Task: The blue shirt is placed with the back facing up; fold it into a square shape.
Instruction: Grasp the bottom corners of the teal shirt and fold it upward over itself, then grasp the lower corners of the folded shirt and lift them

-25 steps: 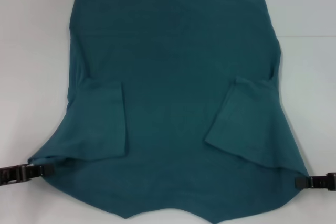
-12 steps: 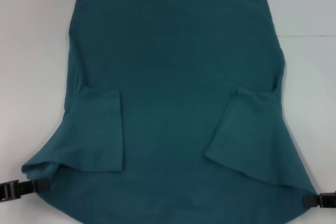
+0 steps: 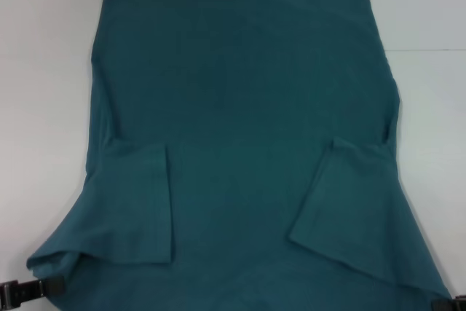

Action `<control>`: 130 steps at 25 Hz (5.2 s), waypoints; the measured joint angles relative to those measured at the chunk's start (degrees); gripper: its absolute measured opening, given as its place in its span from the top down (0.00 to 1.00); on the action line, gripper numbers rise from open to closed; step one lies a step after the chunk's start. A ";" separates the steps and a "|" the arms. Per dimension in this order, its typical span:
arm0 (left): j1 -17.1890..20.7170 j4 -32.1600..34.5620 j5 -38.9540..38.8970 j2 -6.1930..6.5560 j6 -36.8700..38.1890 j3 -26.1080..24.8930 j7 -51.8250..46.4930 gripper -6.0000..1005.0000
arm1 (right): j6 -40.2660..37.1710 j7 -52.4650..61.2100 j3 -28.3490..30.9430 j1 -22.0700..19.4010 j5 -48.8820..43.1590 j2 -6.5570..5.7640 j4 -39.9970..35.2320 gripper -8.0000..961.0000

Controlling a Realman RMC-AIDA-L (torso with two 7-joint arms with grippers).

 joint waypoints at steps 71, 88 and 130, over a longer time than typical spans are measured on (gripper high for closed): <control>-30.04 -30.72 -37.14 0.08 -56.89 -2.35 20.74 0.85 | 65.91 -9.78 -1.49 29.64 9.49 2.78 10.60 0.96; -29.92 -31.73 -39.04 -1.53 -58.03 -2.53 23.28 0.84 | 68.40 -12.45 -1.56 29.58 9.48 3.85 11.41 0.95; -10.07 -12.04 -34.38 -1.80 -43.73 17.93 26.77 0.24 | 23.13 5.51 0.39 12.33 20.46 1.41 -1.80 0.29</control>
